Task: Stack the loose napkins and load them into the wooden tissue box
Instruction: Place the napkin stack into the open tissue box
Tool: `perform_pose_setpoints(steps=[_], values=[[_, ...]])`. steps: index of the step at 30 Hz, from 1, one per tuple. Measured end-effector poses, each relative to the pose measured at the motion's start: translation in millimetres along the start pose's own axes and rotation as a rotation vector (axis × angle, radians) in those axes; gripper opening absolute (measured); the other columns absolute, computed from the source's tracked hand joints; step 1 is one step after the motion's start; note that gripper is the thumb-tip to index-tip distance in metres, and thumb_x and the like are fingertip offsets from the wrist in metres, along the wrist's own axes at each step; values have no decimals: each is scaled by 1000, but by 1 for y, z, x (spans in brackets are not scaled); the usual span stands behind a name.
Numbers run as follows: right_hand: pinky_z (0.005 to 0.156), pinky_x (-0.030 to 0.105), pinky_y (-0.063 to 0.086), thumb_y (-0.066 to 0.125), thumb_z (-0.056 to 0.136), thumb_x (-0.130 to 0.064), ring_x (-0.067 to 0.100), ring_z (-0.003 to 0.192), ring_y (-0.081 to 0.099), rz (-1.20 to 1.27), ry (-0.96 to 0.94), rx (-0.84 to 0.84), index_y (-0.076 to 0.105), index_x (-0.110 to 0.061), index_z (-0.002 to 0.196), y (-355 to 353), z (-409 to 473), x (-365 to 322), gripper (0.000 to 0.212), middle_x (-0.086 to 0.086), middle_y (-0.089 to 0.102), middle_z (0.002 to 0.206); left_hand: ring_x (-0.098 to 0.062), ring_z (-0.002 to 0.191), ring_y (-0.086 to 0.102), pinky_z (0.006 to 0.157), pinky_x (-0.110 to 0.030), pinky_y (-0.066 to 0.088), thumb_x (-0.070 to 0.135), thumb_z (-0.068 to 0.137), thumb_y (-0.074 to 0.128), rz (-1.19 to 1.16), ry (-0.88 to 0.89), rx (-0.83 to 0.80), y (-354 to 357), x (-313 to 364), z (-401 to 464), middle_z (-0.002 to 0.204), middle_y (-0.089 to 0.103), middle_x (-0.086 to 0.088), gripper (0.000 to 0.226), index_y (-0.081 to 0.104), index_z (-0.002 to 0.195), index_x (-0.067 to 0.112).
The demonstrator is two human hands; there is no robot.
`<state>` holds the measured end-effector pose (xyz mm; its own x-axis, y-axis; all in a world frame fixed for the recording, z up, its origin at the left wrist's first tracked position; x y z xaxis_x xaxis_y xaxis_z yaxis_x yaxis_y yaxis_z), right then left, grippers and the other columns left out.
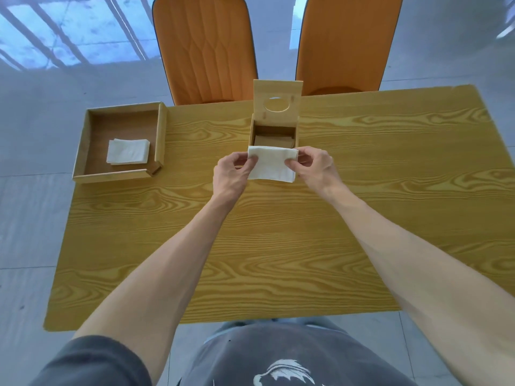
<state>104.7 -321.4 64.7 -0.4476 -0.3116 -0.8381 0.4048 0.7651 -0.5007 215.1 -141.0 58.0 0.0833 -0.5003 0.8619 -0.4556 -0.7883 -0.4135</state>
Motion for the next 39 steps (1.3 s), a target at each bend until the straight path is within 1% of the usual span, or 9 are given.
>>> perform_pose_setpoints(steps=[3, 7, 14, 18, 23, 26, 30, 34, 39], values=[[87, 42, 58, 70, 90, -27, 19, 94, 70, 3, 11, 25, 72, -15, 109, 2, 12, -9, 23, 1, 74, 101, -11, 93, 67, 78, -24, 53, 39, 91, 66, 76, 24, 37, -7, 13, 14, 97, 71, 8, 31, 71, 114, 19], [87, 41, 58, 69, 91, -27, 19, 95, 69, -36, 32, 71, 70, -13, 114, 2, 26, -18, 27, 3, 73, 104, -13, 93, 68, 81, -31, 54, 42, 90, 66, 167, -16, 79, -11, 20, 35, 102, 74, 7, 29, 72, 110, 23], [92, 37, 55, 68, 90, -29, 19, 101, 68, -95, 116, 165, 66, -15, 123, -4, 51, -20, 36, 4, 74, 111, -16, 105, 66, 92, -36, 53, 44, 89, 65, 238, -47, 71, 1, 30, 62, 114, 72, 6, 34, 73, 113, 21], [84, 35, 56, 65, 93, -32, 21, 99, 69, -176, 134, 187, 64, -17, 126, -4, 62, -20, 36, 4, 74, 110, -22, 122, 55, 88, -37, 49, 48, 90, 62, 343, -43, 82, 7, 31, 76, 131, 61, -2, 33, 73, 111, 24], [78, 37, 57, 60, 95, -32, 28, 98, 68, -379, 133, 208, 65, -17, 122, 2, 75, -24, 31, 10, 73, 109, -21, 127, 45, 81, -32, 42, 43, 96, 58, 497, 9, 63, 12, 35, 85, 135, 53, -1, 30, 72, 112, 22], [75, 33, 50, 54, 98, -32, 31, 97, 68, -601, 91, 192, 66, -17, 116, 9, 79, -29, 26, 10, 73, 106, -25, 131, 41, 95, -38, 45, 40, 96, 59, 665, 112, 44, 20, 38, 87, 140, 51, -4, 32, 73, 113, 17], [67, 29, 41, 47, 101, -21, 31, 86, 69, -839, 8, 137, 65, -10, 105, 18, 83, -36, 21, 10, 72, 96, -27, 141, 32, 108, -46, 33, 39, 95, 59, 808, 202, 15, 30, 40, 89, 152, 42, -8, 31, 76, 105, 15], [63, 31, 42, 51, 99, -13, 33, 84, 70, -957, -32, 79, 66, -7, 100, 24, 88, -39, 16, 13, 73, 94, -29, 149, 18, 113, -49, 26, 37, 95, 58, 945, 258, -36, 37, 45, 94, 158, 30, -10, 30, 76, 98, 13], [73, 34, 48, 44, 96, 1, 35, 96, 69, -1085, -31, -33, 65, -5, 109, 35, 91, -33, 26, 15, 71, 104, -30, 152, 11, 116, -49, 21, 33, 95, 60, 1051, 270, -75, 44, 42, 100, 162, 24, -10, 26, 75, 90, 13]])
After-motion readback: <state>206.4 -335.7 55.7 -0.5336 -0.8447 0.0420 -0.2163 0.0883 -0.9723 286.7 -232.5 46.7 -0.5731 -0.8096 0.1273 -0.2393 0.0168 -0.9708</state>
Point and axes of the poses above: each hand's wrist, its own z-axis towards the middle knuckle, its own y-axis out of the palm, x = y × z, the point moved 6 cm from there along z, towards the middle knuckle
